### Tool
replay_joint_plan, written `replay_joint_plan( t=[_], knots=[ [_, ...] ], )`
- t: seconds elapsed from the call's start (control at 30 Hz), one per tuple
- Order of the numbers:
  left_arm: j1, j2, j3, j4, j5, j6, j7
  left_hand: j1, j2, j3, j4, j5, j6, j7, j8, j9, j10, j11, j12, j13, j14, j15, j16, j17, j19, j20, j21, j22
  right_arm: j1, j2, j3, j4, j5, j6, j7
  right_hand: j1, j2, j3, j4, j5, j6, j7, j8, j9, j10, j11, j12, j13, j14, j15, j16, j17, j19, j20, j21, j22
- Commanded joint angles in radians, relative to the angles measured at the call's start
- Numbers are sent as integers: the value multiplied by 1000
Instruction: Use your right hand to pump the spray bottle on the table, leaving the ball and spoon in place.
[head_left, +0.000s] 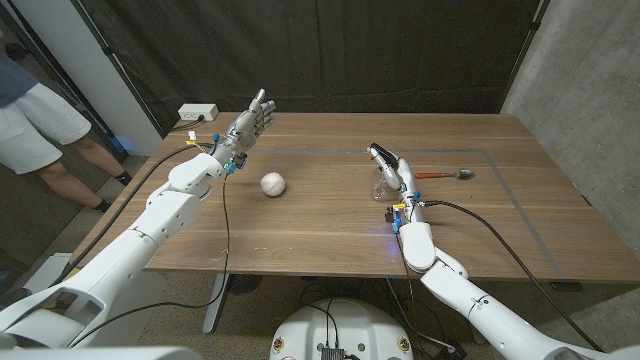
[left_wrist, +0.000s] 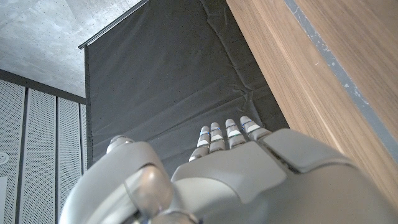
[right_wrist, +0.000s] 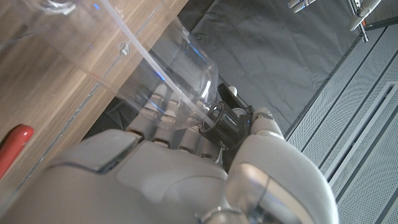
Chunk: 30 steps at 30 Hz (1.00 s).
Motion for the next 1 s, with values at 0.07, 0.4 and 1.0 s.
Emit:
replay_joint_plan(
  t=[0.07, 0.4, 1.0],
  knots=[
    [-4, -3, 1, 8, -2, -4, -7, 1, 7, 5, 1, -2, 5, 2, -5, 4, 6, -4, 0, 5, 3, 6, -4, 3, -3, 5, -5, 3, -6, -18, 7, -45, -19, -39, 0, -66, 32, 27, 74, -1, 3, -2, -22, 0, -1, 12, -7, 6, -19, 1, -3, 10, -27, 9, -7, 6],
    [-7, -9, -1, 22, -7, -11, -12, 4, 10, 5, 1, -4, 5, 2, -6, 4, 7, -3, 0, 5, 3, 5, -4, 3, -4, 8, -5, 3, -11, -26, 26, -105, -64, -103, -57, -57, 16, 103, 122, 10, 59, 0, -32, 6, -5, 45, -22, 5, -28, 10, -11, -6, -106, 80, -30, 2],
    [-9, -14, -4, 31, -9, -14, -8, 8, 13, 5, 0, -8, 7, 2, -6, 4, 6, -1, -2, 5, 2, 4, -5, 3, -8, 10, -6, 3, 3, -8, 31, -112, -74, -137, -130, -8, 29, 196, 154, 0, 211, 98, 79, 107, 17, 93, -22, 20, -7, -27, 9, 9, -134, 87, -19, -5]
  ],
)
